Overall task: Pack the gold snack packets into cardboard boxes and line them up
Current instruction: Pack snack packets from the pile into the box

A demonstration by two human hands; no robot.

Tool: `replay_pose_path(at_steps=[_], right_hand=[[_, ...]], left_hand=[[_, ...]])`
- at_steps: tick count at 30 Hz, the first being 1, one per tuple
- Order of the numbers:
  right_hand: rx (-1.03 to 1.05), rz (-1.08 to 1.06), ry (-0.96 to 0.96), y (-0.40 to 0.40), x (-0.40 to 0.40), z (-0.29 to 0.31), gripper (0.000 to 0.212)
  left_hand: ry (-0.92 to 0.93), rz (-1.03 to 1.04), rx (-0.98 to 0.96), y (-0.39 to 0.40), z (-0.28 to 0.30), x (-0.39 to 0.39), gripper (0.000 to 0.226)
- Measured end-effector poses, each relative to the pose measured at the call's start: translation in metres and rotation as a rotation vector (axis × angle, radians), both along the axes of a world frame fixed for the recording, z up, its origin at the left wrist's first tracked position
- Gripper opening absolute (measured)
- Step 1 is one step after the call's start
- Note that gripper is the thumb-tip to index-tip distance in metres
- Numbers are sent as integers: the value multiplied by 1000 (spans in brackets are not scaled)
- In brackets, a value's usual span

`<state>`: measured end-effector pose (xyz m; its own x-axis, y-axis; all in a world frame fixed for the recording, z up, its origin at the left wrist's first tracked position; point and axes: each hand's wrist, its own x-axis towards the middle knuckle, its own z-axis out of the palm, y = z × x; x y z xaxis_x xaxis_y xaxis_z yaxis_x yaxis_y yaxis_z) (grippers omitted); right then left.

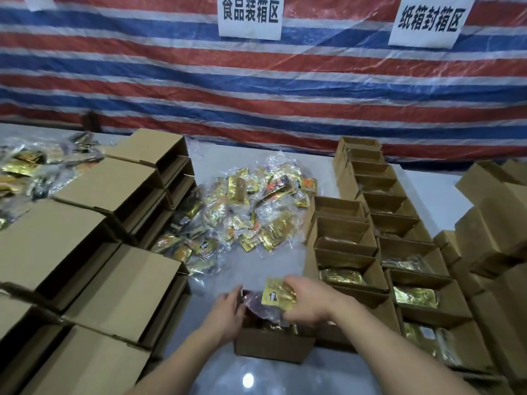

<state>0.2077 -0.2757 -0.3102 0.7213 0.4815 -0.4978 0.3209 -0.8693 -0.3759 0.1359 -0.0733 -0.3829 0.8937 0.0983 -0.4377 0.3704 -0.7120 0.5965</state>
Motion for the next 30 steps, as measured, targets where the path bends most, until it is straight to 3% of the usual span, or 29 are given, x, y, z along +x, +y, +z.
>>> replay_pose_path(at_steps=[5, 8, 11, 14, 17, 20, 21, 24, 25, 30], right_hand=[[-172, 63, 270, 24, 8, -49, 50], [-235, 31, 429, 29, 9, -73, 60], [-297, 2, 357, 29, -3, -99, 76], [-269, -99, 308, 31, -22, -125, 75], [-158, -240, 436, 28, -25, -124, 88], [-69, -257, 471, 16, -19, -112, 99], [-45, -254, 427, 13, -20, -108, 87], [38, -324, 327, 18, -24, -101, 16], [26, -327, 358, 23, -26, -100, 16], [-121, -305, 620, 46, -41, -106, 63]], left_hand=[[-54, 52, -88, 3, -34, -19, 57], [-88, 45, -89, 3, -36, -23, 58], [-95, 0, -62, 2, -29, -26, 59], [-57, -64, 11, -4, -23, -28, 67], [3, -88, 132, -7, -19, -28, 75], [4, -86, 120, -8, -14, -29, 78], [2, -71, 104, -8, -13, -30, 78], [4, -35, 98, -10, -17, -26, 72], [14, -25, 98, -11, -17, -25, 69], [-30, 0, 30, -12, -24, -32, 75]])
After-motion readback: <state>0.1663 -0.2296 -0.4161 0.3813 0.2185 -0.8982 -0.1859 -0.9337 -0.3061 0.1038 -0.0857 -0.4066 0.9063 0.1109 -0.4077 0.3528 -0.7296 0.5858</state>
